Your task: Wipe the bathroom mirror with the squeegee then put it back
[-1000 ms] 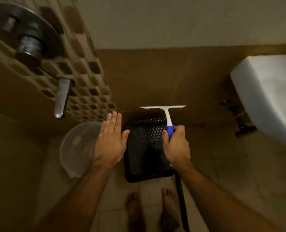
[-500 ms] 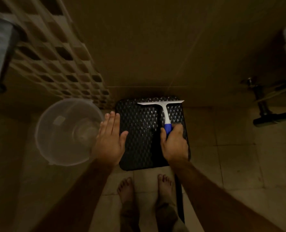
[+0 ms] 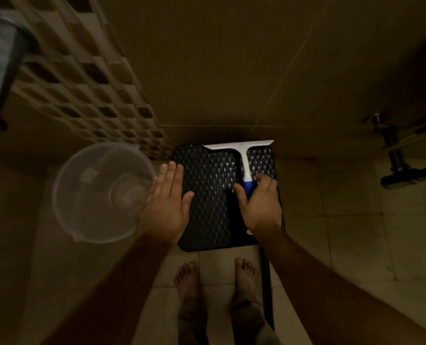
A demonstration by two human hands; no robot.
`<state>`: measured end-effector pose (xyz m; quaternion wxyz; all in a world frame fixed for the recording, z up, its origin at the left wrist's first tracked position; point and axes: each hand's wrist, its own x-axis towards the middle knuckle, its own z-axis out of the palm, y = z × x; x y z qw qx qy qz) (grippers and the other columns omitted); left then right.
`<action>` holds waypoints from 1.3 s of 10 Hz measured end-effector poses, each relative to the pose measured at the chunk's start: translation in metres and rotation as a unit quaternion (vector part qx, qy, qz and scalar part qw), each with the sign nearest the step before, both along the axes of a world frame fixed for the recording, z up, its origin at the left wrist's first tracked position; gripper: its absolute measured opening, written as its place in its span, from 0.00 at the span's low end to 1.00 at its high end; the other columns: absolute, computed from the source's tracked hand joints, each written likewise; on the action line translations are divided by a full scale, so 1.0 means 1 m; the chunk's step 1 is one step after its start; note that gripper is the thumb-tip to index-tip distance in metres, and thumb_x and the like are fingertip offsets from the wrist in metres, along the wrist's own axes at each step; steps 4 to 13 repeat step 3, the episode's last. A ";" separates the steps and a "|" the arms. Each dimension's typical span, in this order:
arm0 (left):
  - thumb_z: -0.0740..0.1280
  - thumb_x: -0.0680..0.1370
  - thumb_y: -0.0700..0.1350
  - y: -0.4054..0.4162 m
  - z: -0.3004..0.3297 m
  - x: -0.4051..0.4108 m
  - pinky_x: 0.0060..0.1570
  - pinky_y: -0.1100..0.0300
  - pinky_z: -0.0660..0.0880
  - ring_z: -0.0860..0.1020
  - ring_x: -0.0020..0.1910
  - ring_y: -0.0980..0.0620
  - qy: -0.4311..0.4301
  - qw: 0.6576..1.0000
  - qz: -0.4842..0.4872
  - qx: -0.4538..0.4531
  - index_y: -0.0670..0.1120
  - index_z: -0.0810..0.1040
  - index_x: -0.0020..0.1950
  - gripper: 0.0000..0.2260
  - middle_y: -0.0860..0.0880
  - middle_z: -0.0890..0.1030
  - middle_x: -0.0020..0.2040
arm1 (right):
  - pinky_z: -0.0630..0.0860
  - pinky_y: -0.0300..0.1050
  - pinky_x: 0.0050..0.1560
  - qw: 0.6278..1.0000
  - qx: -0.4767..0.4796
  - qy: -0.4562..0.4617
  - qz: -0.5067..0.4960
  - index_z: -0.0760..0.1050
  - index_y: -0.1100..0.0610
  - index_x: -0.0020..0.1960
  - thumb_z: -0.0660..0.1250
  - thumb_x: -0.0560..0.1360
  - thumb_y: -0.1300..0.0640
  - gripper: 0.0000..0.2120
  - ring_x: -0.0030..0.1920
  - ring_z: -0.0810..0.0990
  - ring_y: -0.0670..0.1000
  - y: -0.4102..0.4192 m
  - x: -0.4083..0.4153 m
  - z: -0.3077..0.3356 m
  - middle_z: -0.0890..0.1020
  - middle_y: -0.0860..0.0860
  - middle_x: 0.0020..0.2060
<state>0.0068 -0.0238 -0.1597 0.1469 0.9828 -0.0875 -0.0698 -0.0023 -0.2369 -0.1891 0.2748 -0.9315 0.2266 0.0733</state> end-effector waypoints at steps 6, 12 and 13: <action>0.48 0.82 0.55 -0.002 0.068 0.010 0.76 0.47 0.51 0.48 0.79 0.47 -0.066 0.996 -0.003 0.052 0.47 0.54 0.79 0.27 0.45 0.53 0.79 | 0.46 0.62 0.75 0.952 -0.161 -0.192 0.175 0.50 0.58 0.78 0.53 0.77 0.34 0.39 0.78 0.48 0.58 -0.005 0.026 0.089 0.55 0.56 0.78; 0.48 0.82 0.55 -0.002 0.068 0.010 0.76 0.47 0.51 0.48 0.79 0.47 -0.066 0.996 -0.003 0.052 0.47 0.54 0.79 0.27 0.45 0.53 0.79 | 0.46 0.62 0.75 0.952 -0.161 -0.192 0.175 0.50 0.58 0.78 0.53 0.77 0.34 0.39 0.78 0.48 0.58 -0.005 0.026 0.089 0.55 0.56 0.78; 0.48 0.82 0.55 -0.002 0.068 0.010 0.76 0.47 0.51 0.48 0.79 0.47 -0.066 0.996 -0.003 0.052 0.47 0.54 0.79 0.27 0.45 0.53 0.79 | 0.46 0.62 0.75 0.952 -0.161 -0.192 0.175 0.50 0.58 0.78 0.53 0.77 0.34 0.39 0.78 0.48 0.58 -0.005 0.026 0.089 0.55 0.56 0.78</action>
